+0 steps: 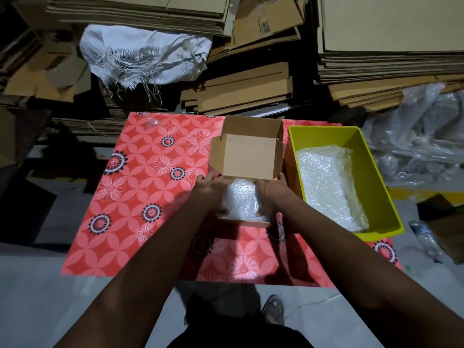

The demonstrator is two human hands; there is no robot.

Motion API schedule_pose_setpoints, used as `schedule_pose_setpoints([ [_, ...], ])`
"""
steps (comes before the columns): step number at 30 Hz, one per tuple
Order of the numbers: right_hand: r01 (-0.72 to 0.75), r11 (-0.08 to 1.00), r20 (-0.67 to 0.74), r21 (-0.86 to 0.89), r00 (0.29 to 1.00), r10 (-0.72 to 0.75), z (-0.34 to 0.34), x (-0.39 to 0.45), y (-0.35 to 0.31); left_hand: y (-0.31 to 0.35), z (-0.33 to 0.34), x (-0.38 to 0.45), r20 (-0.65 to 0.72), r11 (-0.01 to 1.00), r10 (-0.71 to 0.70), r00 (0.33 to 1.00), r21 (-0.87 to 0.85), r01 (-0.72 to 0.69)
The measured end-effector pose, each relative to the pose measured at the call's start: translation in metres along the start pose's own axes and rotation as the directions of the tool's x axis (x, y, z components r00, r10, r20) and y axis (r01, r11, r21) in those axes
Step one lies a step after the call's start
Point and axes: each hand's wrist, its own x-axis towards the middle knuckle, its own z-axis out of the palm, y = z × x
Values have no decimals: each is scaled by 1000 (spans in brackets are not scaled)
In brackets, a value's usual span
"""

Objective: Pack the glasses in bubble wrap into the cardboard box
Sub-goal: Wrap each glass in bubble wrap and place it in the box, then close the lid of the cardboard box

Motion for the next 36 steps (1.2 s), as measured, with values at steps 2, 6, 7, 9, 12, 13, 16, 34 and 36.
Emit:
schedule_pose_setpoints([
  [2,24,1000,-20,3,1000,-24,-2,-3,0,2,-3,1,76,999,-28,997,30,26],
  [6,41,998,-156,-58,986,-49,18,1,4,3,-9,3,177,995,-45,983,-75,59],
  [7,46,997,-202,-65,978,-58,26,1,5,7,-9,1,120,994,-59,991,-85,69],
  [9,63,996,-264,-62,961,-77,34,2,9,18,-4,-5,-89,999,-49,995,-26,47],
  [12,88,991,-263,-103,958,-112,37,9,15,21,5,-11,-200,999,-28,979,36,36],
  [13,109,987,-225,-115,965,-133,36,13,17,18,1,-10,-136,999,-29,990,-25,26],
  [16,149,985,-92,-88,983,-157,20,16,14,3,-23,-2,210,989,-16,977,-144,47],
  [34,272,956,49,113,959,-279,10,34,23,28,-13,-1,55,996,-90,994,1,90],
  [36,245,962,12,125,969,-248,22,45,27,24,-26,5,213,995,-86,973,-39,97],
])
